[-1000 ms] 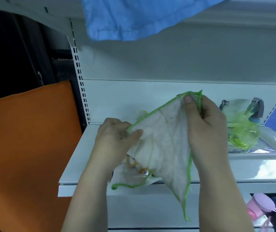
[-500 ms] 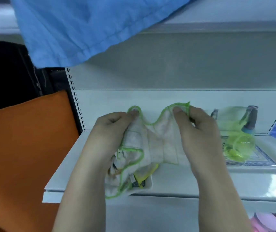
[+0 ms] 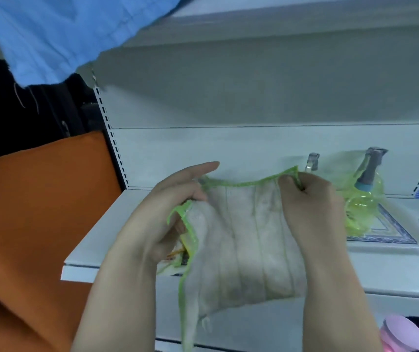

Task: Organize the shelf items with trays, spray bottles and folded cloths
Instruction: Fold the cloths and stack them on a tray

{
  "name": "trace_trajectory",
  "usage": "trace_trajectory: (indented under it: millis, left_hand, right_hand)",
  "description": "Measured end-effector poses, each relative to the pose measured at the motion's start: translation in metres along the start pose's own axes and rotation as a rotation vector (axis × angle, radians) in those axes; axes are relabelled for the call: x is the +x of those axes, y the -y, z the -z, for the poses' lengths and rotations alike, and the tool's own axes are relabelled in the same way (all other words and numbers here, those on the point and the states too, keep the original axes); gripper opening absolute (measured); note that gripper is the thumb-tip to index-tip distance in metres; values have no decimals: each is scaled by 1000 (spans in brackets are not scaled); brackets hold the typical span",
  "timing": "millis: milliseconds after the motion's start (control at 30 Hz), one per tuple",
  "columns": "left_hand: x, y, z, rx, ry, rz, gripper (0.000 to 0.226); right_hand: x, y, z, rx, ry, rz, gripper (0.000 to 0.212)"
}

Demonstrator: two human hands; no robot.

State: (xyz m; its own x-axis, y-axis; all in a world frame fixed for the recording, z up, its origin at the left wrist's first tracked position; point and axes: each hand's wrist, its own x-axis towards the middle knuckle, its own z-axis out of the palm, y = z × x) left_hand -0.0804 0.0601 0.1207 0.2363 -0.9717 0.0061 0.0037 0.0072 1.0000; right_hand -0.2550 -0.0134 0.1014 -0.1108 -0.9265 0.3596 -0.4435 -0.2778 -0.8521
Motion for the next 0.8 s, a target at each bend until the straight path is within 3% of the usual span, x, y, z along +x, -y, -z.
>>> trace_trajectory:
  millis: [167,267,433,667,800]
  left_hand:
    - [-6,-5,-29,-50,68,-40,51]
    - [-4,3,-37,-30,-73,-57,48]
    - [-5,8,-35,-227,-302,-80,38]
    - [-19,6,-50,-10,-64,50,45]
    - [-23,10,-49,-19,-114,38,45]
  right_hand:
    - [-17,15,2,78,209,77,35]
    - [-22,13,7,109,248,83,38]
    - [-17,-1,21,158,259,21,48]
    - [-29,-2,14,156,282,112,49]
    - [-37,-6,9,182,378,149,46]
